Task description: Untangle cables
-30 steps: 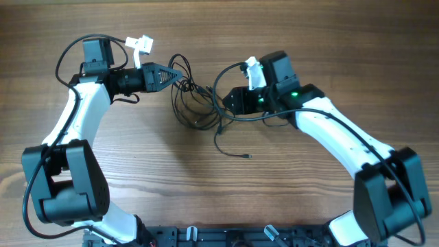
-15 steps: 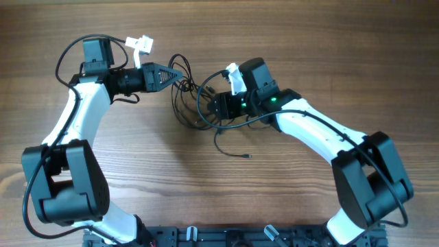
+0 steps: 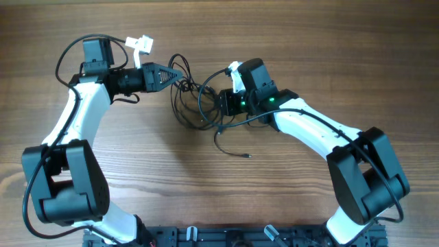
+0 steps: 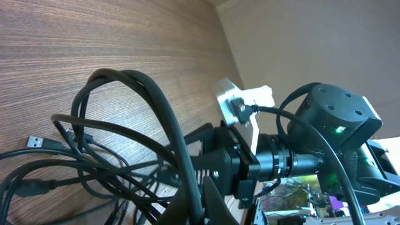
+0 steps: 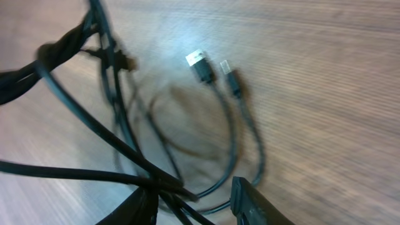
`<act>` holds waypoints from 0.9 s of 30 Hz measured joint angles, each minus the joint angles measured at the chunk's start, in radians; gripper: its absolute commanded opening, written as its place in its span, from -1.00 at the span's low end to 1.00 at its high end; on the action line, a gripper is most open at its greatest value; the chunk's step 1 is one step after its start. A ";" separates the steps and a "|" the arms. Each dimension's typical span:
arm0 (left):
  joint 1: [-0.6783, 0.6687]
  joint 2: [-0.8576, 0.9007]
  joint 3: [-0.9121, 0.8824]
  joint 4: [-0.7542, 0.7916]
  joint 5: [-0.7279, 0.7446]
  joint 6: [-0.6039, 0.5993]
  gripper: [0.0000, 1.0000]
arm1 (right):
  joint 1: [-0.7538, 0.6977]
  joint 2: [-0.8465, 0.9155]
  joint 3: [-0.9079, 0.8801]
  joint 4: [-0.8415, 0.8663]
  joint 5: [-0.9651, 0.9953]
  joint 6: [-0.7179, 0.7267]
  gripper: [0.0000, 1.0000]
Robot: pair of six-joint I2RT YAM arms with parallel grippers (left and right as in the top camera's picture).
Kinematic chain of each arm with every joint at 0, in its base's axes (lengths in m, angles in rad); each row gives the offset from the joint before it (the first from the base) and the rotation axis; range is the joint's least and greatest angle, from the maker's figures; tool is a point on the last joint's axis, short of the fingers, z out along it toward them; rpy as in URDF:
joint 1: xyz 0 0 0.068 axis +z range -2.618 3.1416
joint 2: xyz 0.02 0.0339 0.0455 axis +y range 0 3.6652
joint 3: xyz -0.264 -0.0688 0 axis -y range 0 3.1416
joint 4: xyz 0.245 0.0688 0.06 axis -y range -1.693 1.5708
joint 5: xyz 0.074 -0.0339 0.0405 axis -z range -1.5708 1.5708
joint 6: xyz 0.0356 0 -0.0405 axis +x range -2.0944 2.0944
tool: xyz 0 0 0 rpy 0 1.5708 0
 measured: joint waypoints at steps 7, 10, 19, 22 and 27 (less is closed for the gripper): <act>0.000 0.000 0.000 0.000 0.000 0.000 -0.92 | 0.000 0.000 0.000 0.066 0.109 0.029 -0.19; 0.000 0.000 0.000 0.000 0.000 0.000 -0.91 | 0.000 0.000 -0.001 0.099 0.138 0.030 -0.18; 0.000 0.000 0.000 0.000 0.000 0.000 -0.92 | 0.000 0.000 -0.001 0.230 0.168 0.040 0.01; 0.000 0.000 0.000 0.000 0.000 0.000 -0.91 | 0.000 0.000 -0.001 0.246 0.168 0.041 0.13; 0.000 0.000 0.000 0.000 0.001 0.000 -0.92 | 0.000 0.000 -0.001 0.248 0.169 0.047 0.27</act>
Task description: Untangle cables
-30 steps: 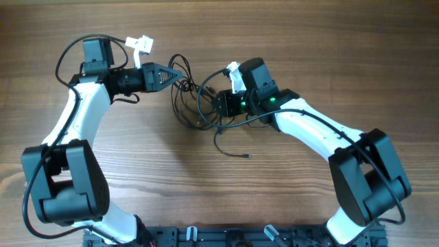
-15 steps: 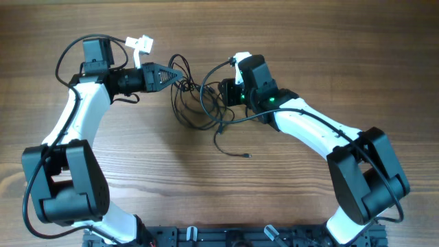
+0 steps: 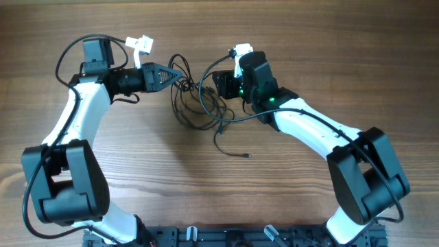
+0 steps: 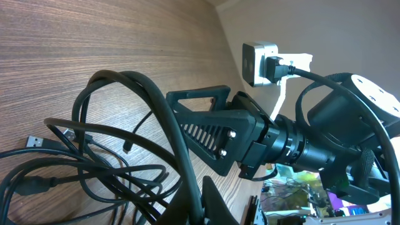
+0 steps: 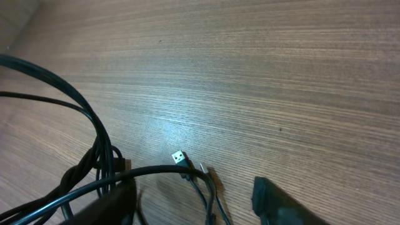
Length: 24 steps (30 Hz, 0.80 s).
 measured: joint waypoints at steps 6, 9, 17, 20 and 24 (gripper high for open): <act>0.000 0.000 0.000 0.000 0.003 0.000 -0.91 | 0.000 0.000 0.000 0.061 0.000 0.001 0.30; 0.000 0.000 0.000 -0.002 0.005 0.000 -0.92 | 0.000 0.000 0.000 0.097 0.000 0.001 0.40; -0.010 0.000 0.000 -0.003 0.005 0.000 -0.92 | 0.000 0.000 0.000 0.155 -0.093 0.021 0.53; -0.020 0.000 0.000 -0.002 -0.014 -0.007 -0.92 | 0.000 0.000 0.000 0.132 -0.135 0.035 0.52; -0.024 0.000 0.000 0.011 -0.090 -0.080 -0.92 | -0.002 0.000 0.000 0.056 -0.179 0.089 0.48</act>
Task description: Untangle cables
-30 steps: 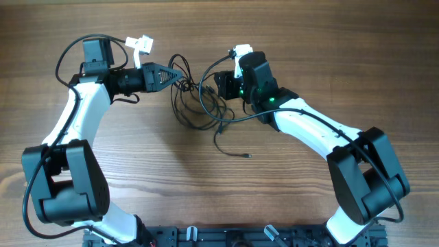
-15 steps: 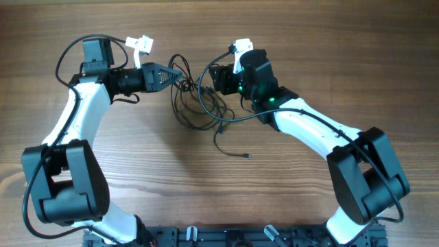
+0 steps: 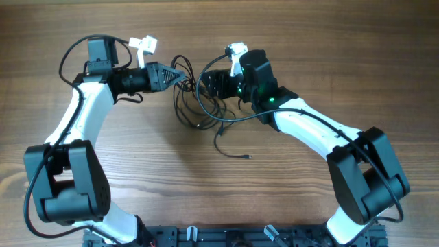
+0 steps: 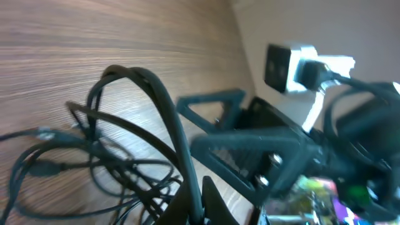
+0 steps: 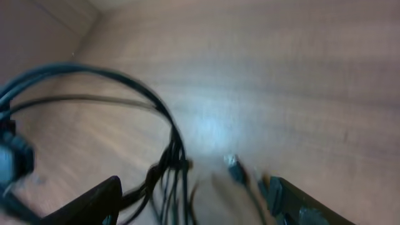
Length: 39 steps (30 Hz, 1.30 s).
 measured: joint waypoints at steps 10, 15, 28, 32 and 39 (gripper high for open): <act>0.000 0.000 0.000 0.014 -0.144 -0.195 -0.91 | -0.090 0.000 0.000 -0.156 -0.233 -0.151 0.34; 0.000 0.000 0.000 0.016 -0.152 -0.206 -0.92 | -0.084 0.002 -0.002 -0.267 -0.249 -0.254 0.31; -0.006 0.000 0.000 0.016 -0.156 -0.431 -0.92 | -0.007 0.002 -0.002 -0.240 -0.113 -0.310 0.33; -0.025 0.000 0.000 0.017 -0.159 -0.490 -0.92 | 0.006 0.002 -0.002 -0.206 -0.083 -0.299 0.29; -0.055 0.000 0.000 0.028 -0.164 -0.520 -0.92 | 0.016 0.002 -0.002 -0.178 0.124 -0.155 -0.04</act>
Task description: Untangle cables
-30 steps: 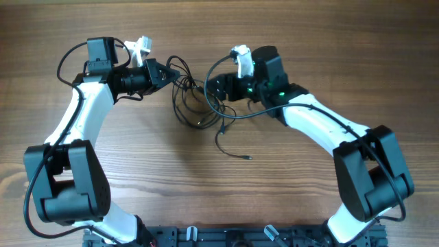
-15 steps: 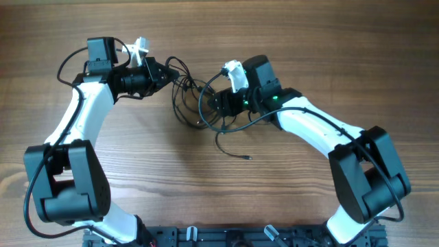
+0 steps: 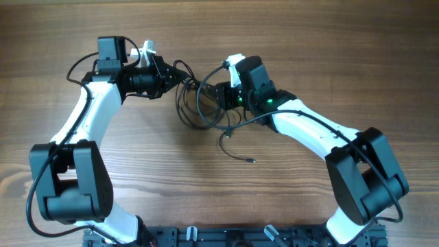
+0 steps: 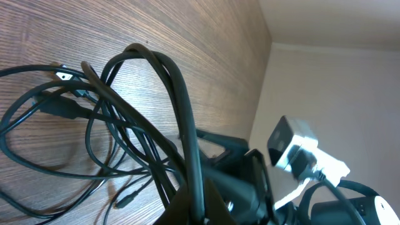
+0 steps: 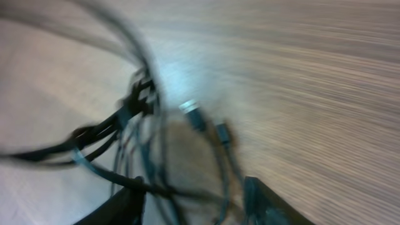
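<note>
A tangle of black cables [image 3: 199,104] lies on the wooden table between my two grippers. My left gripper [image 3: 176,76] sits at the tangle's upper left, shut on a thick black cable [image 4: 170,70] that arches up from its jaws [image 4: 199,215]. Thinner loops spread under it, one ending in a USB plug [image 4: 62,76]. My right gripper [image 3: 217,95] is at the tangle's right side, open [image 5: 197,206]. A cable crosses the gap between its fingers. That view is blurred. Two small plugs [image 5: 195,114] lie just ahead of it.
A thin cable trails from the tangle toward the front and ends in a small plug [image 3: 252,161]. The wooden table [image 3: 329,41] stretches wide around the tangle. Both arm bases stand at the front edge.
My left wrist has turned and shifted slightly right, still shut on the thick cable. My right gripper has moved nearer and lower onto the tangle's right side. The trailing plug end has shifted slightly.
My left gripper held the thick cable at every moment. My right gripper was first low in the tangle's right part, then open farther back and raised, then over the tangle's top. Now it is down at the tangle again, a cable between its fingers.
</note>
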`<act>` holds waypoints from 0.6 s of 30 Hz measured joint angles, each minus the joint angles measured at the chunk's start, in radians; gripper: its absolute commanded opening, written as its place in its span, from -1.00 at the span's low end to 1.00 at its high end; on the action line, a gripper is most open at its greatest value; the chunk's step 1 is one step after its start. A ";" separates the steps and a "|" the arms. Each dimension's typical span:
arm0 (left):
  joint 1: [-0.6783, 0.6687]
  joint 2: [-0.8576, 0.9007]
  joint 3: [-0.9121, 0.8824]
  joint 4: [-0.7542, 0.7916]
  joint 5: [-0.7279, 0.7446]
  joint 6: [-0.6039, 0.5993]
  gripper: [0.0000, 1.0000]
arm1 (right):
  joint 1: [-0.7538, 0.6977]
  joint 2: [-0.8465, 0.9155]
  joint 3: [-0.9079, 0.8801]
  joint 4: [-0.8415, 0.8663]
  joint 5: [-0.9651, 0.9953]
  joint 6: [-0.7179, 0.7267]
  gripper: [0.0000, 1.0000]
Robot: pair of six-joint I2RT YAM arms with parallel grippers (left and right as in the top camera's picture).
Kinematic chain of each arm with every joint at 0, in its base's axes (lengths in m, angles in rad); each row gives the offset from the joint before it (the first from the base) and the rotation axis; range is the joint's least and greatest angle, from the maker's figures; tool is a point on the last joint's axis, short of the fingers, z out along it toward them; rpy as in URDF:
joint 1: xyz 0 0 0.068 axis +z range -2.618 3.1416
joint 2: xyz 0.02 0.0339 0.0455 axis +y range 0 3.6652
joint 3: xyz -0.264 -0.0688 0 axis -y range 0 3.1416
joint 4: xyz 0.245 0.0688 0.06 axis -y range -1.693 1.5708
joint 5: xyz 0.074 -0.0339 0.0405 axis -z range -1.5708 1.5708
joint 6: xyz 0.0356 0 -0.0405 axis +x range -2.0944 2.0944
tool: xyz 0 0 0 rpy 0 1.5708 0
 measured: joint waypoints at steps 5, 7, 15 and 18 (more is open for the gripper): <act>0.000 0.000 0.000 0.000 -0.008 -0.006 -0.92 | 0.000 0.000 0.000 0.018 0.123 0.073 -0.04; 0.000 0.000 0.000 0.000 -0.011 -0.006 -0.92 | 0.000 0.000 0.000 0.029 0.145 0.090 -0.03; 0.000 0.000 0.000 0.000 -0.014 -0.006 -0.92 | 0.000 0.000 0.000 0.034 0.150 0.102 0.06; 0.000 0.000 0.000 0.000 -0.014 -0.006 -0.92 | 0.000 0.000 0.000 -0.011 0.134 0.105 0.09</act>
